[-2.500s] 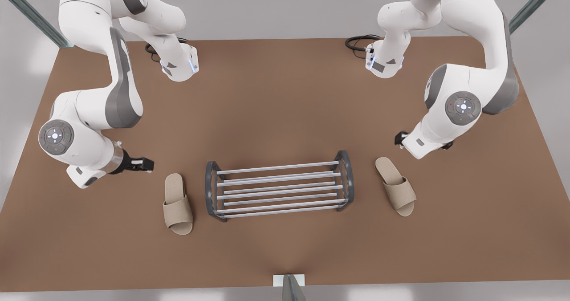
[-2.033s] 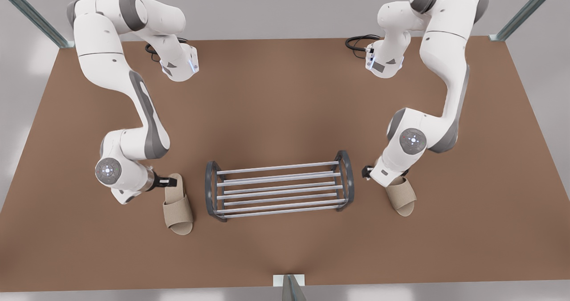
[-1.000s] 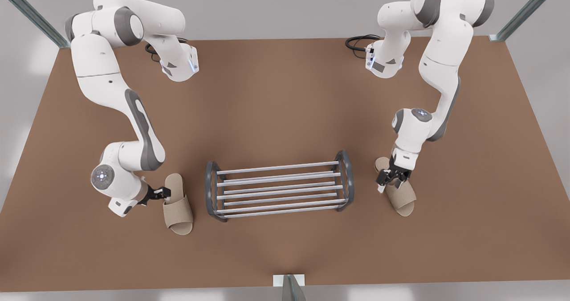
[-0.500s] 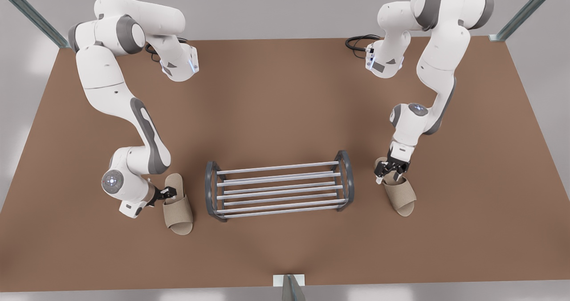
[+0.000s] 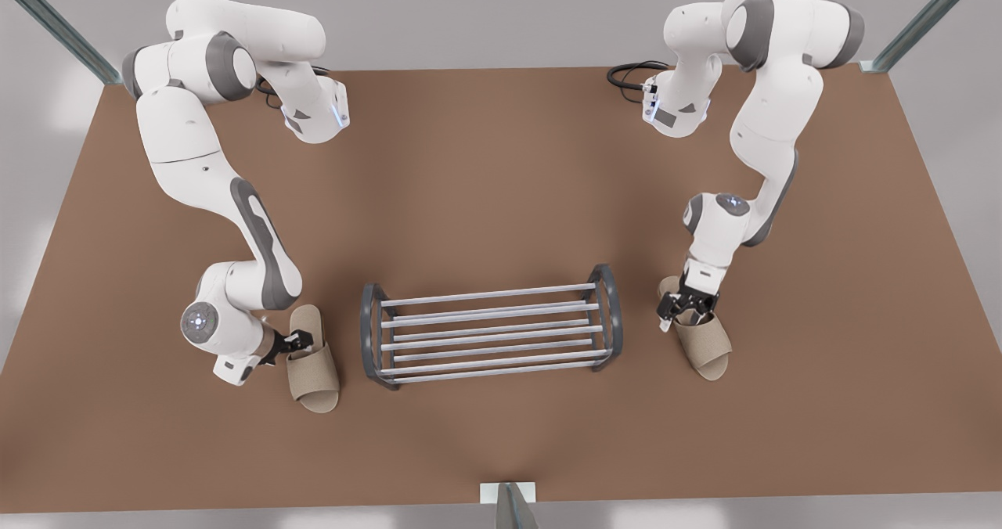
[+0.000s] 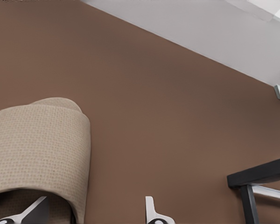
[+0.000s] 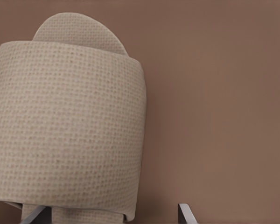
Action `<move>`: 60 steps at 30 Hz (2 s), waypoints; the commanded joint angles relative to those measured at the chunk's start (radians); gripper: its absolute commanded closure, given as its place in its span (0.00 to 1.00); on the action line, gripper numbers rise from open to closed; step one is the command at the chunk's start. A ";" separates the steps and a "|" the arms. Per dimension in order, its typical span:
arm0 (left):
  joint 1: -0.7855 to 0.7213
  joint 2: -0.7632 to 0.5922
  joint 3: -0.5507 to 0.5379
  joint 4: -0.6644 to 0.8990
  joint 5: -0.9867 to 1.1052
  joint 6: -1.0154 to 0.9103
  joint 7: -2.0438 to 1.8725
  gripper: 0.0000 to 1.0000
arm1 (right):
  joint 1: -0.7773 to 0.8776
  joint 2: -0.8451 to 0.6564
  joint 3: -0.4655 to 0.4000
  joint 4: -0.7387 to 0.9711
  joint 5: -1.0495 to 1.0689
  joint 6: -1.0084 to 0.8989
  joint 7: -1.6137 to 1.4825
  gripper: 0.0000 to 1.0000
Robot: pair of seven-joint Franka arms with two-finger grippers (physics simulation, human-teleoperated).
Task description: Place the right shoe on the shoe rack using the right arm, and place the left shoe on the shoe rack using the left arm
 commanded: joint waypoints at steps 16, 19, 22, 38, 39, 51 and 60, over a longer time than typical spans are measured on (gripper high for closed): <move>0.002 0.037 0.000 0.057 -0.004 0.001 0.012 0.00 | 0.018 0.013 0.000 0.013 0.040 0.001 0.040 0.00; 0.002 0.040 0.000 0.057 -0.004 0.001 0.009 0.21 | 0.020 0.018 0.000 0.014 0.046 0.001 0.040 0.00; 0.002 0.039 0.000 0.057 -0.004 0.001 0.008 0.35 | 0.020 0.018 0.000 0.016 0.048 0.001 0.040 0.00; 0.004 0.031 0.001 0.057 -0.003 0.001 0.015 0.79 | 0.021 0.017 0.000 0.018 0.077 0.001 0.040 0.28; 0.004 0.029 0.001 0.057 -0.003 0.001 0.014 0.79 | 0.021 0.017 0.000 0.019 0.078 0.001 0.040 0.29; 0.025 -0.168 0.001 0.006 0.000 -0.002 0.011 0.79 | 0.021 0.012 0.001 0.021 0.077 0.001 0.038 0.00; -0.030 -0.524 -0.031 -0.002 -0.001 -0.277 0.002 0.79 | 0.027 0.010 0.001 0.030 0.078 -0.002 0.055 0.00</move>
